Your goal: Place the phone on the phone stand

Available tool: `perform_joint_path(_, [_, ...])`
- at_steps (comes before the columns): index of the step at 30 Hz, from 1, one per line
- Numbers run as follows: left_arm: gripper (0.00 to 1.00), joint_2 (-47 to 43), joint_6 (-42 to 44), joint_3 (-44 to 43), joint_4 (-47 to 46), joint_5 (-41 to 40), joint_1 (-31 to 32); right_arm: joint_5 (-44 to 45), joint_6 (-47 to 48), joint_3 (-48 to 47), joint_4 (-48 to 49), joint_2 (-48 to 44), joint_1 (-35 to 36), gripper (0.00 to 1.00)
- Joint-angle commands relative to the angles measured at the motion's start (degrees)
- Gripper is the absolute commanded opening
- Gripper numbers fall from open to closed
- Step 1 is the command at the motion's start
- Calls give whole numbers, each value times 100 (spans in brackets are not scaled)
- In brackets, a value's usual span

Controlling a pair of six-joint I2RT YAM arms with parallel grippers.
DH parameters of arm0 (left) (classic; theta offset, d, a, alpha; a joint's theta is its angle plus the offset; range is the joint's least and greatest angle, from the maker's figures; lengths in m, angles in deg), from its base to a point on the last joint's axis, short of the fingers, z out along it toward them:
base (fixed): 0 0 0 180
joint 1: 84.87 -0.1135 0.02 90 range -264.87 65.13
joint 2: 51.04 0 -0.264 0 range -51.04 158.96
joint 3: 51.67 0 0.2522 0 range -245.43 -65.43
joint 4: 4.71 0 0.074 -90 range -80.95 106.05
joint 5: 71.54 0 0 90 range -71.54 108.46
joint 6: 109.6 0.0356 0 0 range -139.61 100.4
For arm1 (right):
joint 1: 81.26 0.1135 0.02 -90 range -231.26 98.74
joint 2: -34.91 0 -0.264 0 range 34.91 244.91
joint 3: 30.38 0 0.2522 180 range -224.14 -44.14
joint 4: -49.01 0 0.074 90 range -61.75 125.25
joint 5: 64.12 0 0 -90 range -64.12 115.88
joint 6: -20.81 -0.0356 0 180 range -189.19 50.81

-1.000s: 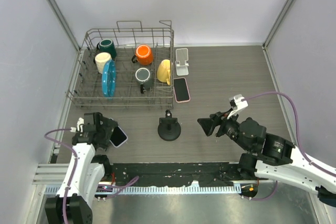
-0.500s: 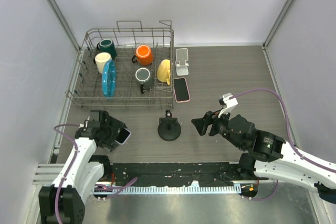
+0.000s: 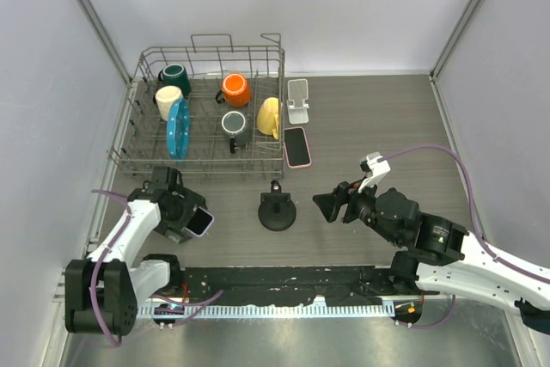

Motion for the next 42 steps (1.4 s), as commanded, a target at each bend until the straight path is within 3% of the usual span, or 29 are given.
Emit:
perform_joint_path(1, [100, 396, 33, -69, -35, -328, 16, 10, -112, -81, 268, 82, 0, 70])
perform_joint_path(13, [100, 1583, 7, -403, 395, -969, 33, 36, -147, -37, 119, 3, 0, 71])
perform_joint_path(18, [92, 1759, -169, -534, 579, -1145, 165, -78, -51, -63, 207, 55, 0, 71])
perform_joint_path(22, [80, 1830, -336, -588, 747, -1216, 218, -69, 116, -388, -39, 196, 0, 71])
perform_joint_path(28, [47, 1944, -494, -509, 720, -996, 226, -140, 328, -669, -118, 442, 0, 71])
perform_joint_path(32, [8, 1839, -486, -447, 729, -891, 218, -157, 302, -723, -93, 627, -9, 71])
perform_joint_path(33, [2, 1813, -433, -447, 729, -830, 226, -175, 275, -696, -57, 644, 0, 71])
perform_joint_path(42, [0, 1137, -29, -184, 712, -188, 226, -623, 126, -511, 119, 952, 0, 71])
